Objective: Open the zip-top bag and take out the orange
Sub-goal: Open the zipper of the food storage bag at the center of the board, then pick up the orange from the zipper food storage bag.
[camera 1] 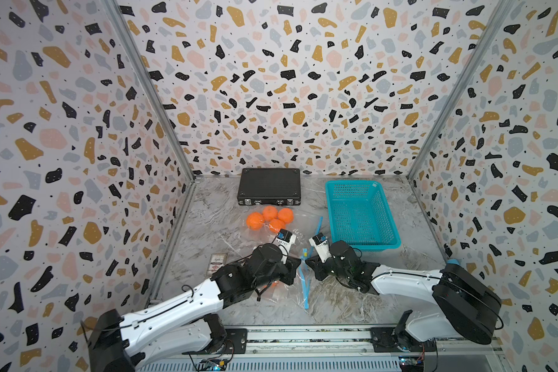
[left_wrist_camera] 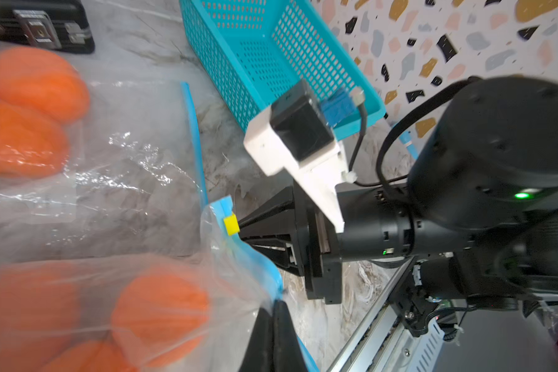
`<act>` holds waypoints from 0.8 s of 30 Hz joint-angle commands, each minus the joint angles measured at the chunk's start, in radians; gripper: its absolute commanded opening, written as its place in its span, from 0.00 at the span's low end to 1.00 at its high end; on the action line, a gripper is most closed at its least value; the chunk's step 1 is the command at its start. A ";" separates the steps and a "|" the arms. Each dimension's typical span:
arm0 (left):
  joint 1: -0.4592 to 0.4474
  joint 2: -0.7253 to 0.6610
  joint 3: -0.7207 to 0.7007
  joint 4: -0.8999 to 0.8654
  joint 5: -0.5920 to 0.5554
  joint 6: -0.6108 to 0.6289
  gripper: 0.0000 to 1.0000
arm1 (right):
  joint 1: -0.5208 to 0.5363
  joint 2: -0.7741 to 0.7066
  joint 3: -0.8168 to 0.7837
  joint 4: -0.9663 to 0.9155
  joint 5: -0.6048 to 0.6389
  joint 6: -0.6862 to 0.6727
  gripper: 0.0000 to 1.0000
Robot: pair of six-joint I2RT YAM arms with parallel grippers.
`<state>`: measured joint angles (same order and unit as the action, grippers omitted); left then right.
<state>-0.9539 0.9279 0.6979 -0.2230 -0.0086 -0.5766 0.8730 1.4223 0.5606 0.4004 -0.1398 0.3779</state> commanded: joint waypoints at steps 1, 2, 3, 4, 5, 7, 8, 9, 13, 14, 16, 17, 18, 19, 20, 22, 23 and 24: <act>0.031 -0.067 -0.016 -0.034 0.002 -0.009 0.00 | -0.005 0.009 0.029 -0.041 0.068 -0.015 0.08; 0.041 -0.091 -0.024 -0.043 -0.010 -0.011 0.00 | -0.006 0.010 0.027 -0.044 0.074 -0.020 0.08; 0.049 -0.106 -0.035 -0.049 -0.012 -0.019 0.00 | -0.005 0.011 0.026 -0.054 0.077 -0.023 0.08; 0.053 -0.110 -0.039 -0.054 -0.007 -0.021 0.00 | -0.006 0.007 0.027 -0.067 0.080 -0.025 0.07; 0.055 -0.103 -0.048 -0.051 0.004 -0.026 0.00 | -0.006 -0.006 0.030 -0.084 0.072 -0.030 0.07; 0.055 -0.073 -0.066 -0.013 0.028 -0.037 0.00 | -0.005 -0.053 0.032 -0.115 0.045 -0.049 0.07; 0.055 -0.054 -0.080 0.021 0.045 -0.044 0.00 | -0.005 -0.086 0.027 -0.120 0.030 -0.058 0.09; 0.054 -0.036 -0.087 0.034 0.058 -0.049 0.00 | -0.004 -0.125 0.020 -0.127 0.020 -0.071 0.13; 0.055 -0.014 -0.088 0.087 0.065 -0.056 0.00 | -0.003 -0.244 0.006 -0.182 0.018 -0.105 0.30; 0.055 -0.013 -0.085 0.089 0.065 -0.057 0.00 | -0.003 -0.265 0.007 -0.202 0.003 -0.108 0.30; 0.055 -0.005 -0.071 0.086 0.071 -0.055 0.00 | -0.002 -0.281 -0.003 -0.183 -0.048 -0.105 0.30; 0.054 0.004 -0.064 0.089 0.079 -0.054 0.00 | -0.002 -0.275 -0.009 -0.149 -0.083 -0.107 0.28; 0.055 0.010 -0.061 0.093 0.082 -0.058 0.00 | -0.001 -0.259 -0.010 -0.117 -0.112 -0.105 0.25; 0.054 0.014 -0.059 0.100 0.084 -0.057 0.00 | -0.001 -0.238 -0.004 -0.103 -0.132 -0.099 0.23; 0.055 0.018 -0.055 0.103 0.080 -0.058 0.00 | 0.000 -0.209 0.008 -0.089 -0.154 -0.093 0.18; 0.055 0.024 -0.046 0.102 0.081 -0.059 0.00 | 0.009 -0.149 0.022 -0.040 -0.203 -0.086 0.14; 0.054 0.023 -0.045 0.105 0.088 -0.060 0.00 | 0.010 -0.114 0.027 0.004 -0.228 -0.081 0.13; 0.055 0.016 -0.050 0.117 0.090 -0.064 0.00 | 0.013 -0.079 0.036 0.036 -0.243 -0.078 0.12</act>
<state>-0.9039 0.9520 0.6178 -0.1749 0.0662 -0.6323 0.8776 1.2869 0.5697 0.3511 -0.2882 0.2909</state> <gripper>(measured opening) 0.047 0.127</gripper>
